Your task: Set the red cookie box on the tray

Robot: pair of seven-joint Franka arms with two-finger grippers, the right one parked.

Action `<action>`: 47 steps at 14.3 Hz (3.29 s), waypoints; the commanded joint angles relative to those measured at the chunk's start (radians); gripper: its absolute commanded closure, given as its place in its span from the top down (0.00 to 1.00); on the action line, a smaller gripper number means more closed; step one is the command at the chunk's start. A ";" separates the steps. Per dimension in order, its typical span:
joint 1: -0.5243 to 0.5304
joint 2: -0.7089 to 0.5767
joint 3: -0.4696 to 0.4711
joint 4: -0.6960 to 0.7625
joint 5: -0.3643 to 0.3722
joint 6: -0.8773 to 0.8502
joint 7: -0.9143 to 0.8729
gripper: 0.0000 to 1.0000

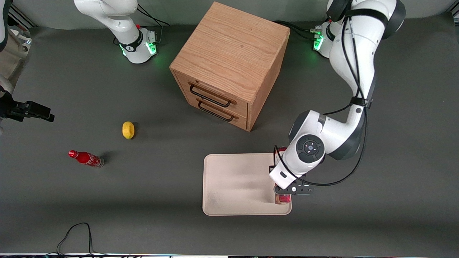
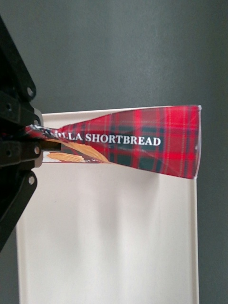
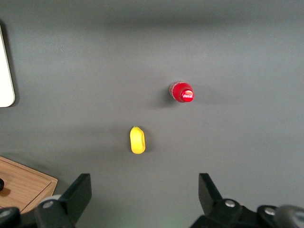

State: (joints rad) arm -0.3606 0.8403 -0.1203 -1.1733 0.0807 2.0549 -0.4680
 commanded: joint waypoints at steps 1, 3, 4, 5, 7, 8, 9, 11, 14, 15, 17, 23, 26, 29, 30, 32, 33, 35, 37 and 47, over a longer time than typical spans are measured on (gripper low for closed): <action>-0.004 0.016 0.013 -0.012 0.039 0.059 -0.030 0.00; -0.006 0.034 0.019 -0.012 0.040 0.091 -0.032 0.00; -0.006 0.045 0.021 -0.012 0.040 0.108 -0.034 0.00; -0.008 0.048 0.030 -0.012 0.040 0.117 -0.040 0.00; -0.011 0.055 0.033 -0.012 0.040 0.123 -0.061 0.00; -0.012 0.059 0.033 -0.012 0.042 0.123 -0.067 0.00; -0.012 0.059 0.033 -0.012 0.040 0.123 -0.070 0.13; -0.012 0.059 0.033 -0.012 0.040 0.123 -0.070 0.77; -0.011 0.045 0.033 -0.011 0.040 0.117 -0.089 1.00; -0.011 0.037 0.033 -0.008 0.040 0.107 -0.090 1.00; -0.008 0.005 0.033 -0.008 0.044 0.085 -0.090 1.00; -0.011 -0.245 0.028 0.003 0.031 -0.212 -0.092 1.00; -0.009 -0.366 0.022 0.006 0.024 -0.339 -0.101 1.00; 0.011 -0.483 0.031 -0.003 0.025 -0.476 -0.080 1.00; 0.034 -0.504 0.031 -0.009 0.025 -0.517 -0.054 1.00; 0.080 -0.549 0.031 -0.035 0.025 -0.587 0.061 1.00; 0.115 -0.587 0.031 -0.081 0.024 -0.587 0.109 1.00; 0.175 -0.670 0.031 -0.188 0.019 -0.565 0.181 1.00; 0.238 -0.743 0.031 -0.299 0.008 -0.514 0.270 1.00; 0.336 -0.856 0.106 -0.491 -0.032 -0.394 0.411 1.00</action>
State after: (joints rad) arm 0.0021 0.0123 -0.0506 -1.6320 0.0700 1.6333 -0.0707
